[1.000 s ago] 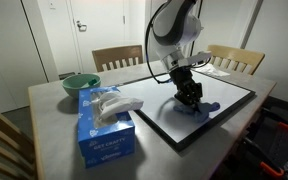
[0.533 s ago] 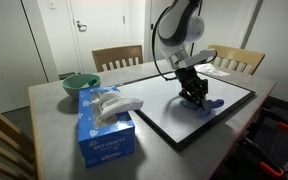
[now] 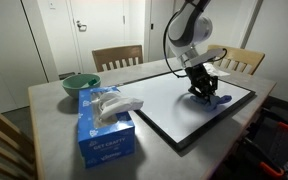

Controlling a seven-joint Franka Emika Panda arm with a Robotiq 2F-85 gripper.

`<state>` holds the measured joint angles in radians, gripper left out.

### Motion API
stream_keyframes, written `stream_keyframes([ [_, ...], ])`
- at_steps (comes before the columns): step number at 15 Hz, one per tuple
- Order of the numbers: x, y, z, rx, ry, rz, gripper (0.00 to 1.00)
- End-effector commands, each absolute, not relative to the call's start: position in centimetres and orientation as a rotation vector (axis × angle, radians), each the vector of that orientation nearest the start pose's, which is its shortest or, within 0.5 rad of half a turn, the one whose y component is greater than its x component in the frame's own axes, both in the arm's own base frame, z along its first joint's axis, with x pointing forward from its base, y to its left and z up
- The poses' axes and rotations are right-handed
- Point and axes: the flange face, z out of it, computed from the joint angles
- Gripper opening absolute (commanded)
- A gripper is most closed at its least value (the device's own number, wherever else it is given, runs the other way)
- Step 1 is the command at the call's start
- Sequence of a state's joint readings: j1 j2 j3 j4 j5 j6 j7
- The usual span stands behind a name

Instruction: Use the towel to wipe the whiteboard

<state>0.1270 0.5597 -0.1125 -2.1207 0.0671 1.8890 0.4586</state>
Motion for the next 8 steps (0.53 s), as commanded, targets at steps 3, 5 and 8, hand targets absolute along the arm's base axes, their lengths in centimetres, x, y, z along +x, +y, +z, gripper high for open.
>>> stream_keyframes([
  [3,45.7,-4.2,9.2,-2.962,0.954,1.247,0.04],
  [5,46.5,-3.1,11.3,-2.947,0.926,1.261,0.15],
  [8,46.3,-3.8,11.2,-2.932,0.968,1.265,0.15],
])
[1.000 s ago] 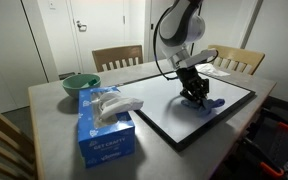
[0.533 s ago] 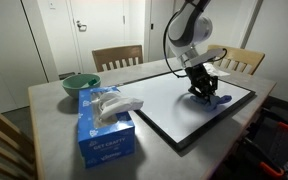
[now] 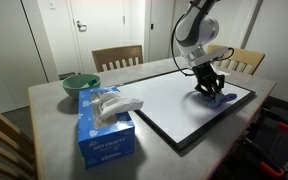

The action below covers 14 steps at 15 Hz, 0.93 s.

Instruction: Use the towel to wipe the whiteboard

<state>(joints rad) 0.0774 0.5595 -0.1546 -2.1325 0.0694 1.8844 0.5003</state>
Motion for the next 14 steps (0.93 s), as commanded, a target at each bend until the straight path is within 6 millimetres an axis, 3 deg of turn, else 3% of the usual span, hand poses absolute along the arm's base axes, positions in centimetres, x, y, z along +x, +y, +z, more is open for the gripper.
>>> stream_keyframes([
  [1,46.3,-3.8,11.2,-2.932,0.971,1.265,0.04],
  [8,45.8,-6.5,10.7,-3.159,0.812,1.236,0.04],
  [14,45.2,-10.2,10.7,-3.206,0.743,1.188,0.04],
])
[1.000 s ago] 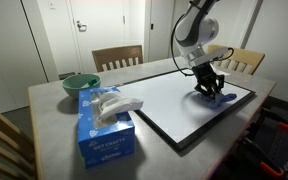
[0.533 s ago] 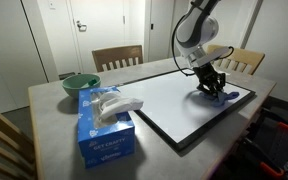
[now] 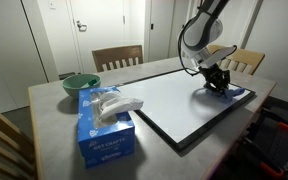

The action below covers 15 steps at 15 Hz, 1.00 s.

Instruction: Use the towel to wipe the whiteboard

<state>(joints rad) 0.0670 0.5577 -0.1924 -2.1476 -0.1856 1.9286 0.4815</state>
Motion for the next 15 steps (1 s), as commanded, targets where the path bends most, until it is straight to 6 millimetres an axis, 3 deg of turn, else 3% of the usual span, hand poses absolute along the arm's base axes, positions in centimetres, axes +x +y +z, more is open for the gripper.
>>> stream_keyframes([
  [1,45.1,-11.1,10.6,-3.199,0.757,1.187,0.04],
  [9,43.1,-18.3,10.3,-3.07,0.812,1.158,0.04],
  [10,43.0,-18.6,10.5,-2.993,0.878,1.159,0.04],
  [11,43.9,-17.6,11.6,-3.062,0.851,1.21,0.15],
  [14,43.5,-18.7,11.7,-3.004,0.894,1.192,0.15],
  [15,43.5,-18.7,11.7,-3.031,0.894,1.192,0.04],
])
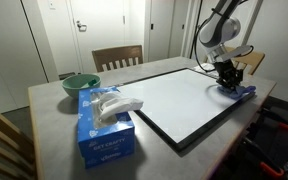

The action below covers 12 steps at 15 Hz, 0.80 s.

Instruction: Use the towel to wipe the whiteboard

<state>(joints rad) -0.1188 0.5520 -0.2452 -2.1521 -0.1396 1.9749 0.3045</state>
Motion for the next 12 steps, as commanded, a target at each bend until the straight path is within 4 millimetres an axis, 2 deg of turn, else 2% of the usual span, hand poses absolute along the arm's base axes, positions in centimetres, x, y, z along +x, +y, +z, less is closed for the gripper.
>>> stream_keyframes([
  [1,43.6,-18.8,11.7,-3.076,0.893,1.177,0.04],
  [7,44.7,-20.0,12.2,-3.453,0.661,0.944,0.04],
  [12,45.0,-20.7,12.7,-3.483,0.493,0.642,0.04],
])
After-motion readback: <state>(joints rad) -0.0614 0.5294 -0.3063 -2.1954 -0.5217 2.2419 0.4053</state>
